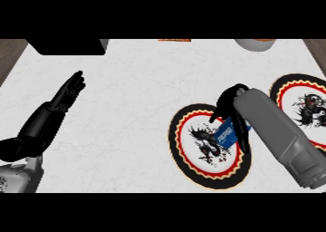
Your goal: Pick the can from the plate and place it in the plate
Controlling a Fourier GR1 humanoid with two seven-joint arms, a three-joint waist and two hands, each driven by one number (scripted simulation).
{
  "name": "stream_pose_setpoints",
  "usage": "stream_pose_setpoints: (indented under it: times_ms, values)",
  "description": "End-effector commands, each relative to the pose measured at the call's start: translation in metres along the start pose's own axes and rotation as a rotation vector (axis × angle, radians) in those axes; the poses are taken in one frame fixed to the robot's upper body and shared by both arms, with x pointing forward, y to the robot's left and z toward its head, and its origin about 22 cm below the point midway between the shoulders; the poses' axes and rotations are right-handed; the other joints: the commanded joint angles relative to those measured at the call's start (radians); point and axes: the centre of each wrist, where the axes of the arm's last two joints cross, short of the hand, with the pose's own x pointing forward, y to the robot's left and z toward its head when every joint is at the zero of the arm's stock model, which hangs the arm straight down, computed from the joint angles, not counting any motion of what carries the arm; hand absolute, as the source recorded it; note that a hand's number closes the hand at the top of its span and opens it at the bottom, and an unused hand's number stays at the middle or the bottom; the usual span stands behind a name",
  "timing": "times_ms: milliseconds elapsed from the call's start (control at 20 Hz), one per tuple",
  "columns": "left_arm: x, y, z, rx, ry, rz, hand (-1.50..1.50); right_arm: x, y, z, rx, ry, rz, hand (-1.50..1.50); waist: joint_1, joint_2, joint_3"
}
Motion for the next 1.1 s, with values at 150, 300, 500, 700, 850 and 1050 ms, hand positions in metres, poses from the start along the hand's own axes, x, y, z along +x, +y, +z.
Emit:
stream_pose_setpoints:
  times_ms: [150,300,500,700,850,1050]
  values:
    - [0.007,-0.008,0.002,0.004,-0.006,0.009,0.0,-0.014,0.02,-0.018,0.087,0.043,0.081,-1.5,-0.002,0.014,0.007]
    - [0.005,-0.004,-0.003,-0.014,-0.005,-0.003,0.0,0.014,0.033,-0.025,0.058,-0.082,0.152,1.5,-0.007,0.014,0.007]
    - [0.012,0.002,-0.02,0.003,-0.007,-0.005,0.0,0.009,0.036,-0.022,-0.005,-0.088,0.143,1.5,0.004,0.02,0.008]
    - [0.009,0.003,0.0,0.0,0.0,-0.01,0.0,-0.001,0.045,-0.017,-0.073,-0.074,0.104,1.5,0.0,0.015,0.007]
    - [0.006,0.009,0.001,0.061,0.032,-0.001,0.0,0.039,0.085,0.012,-0.476,-0.102,0.242,1.5,-0.065,-0.016,0.012]
    - [-0.01,0.01,0.014,0.087,0.116,0.015,0.0,0.063,0.098,0.07,-0.826,-0.135,0.342,1.5,-0.138,-0.076,0.017]
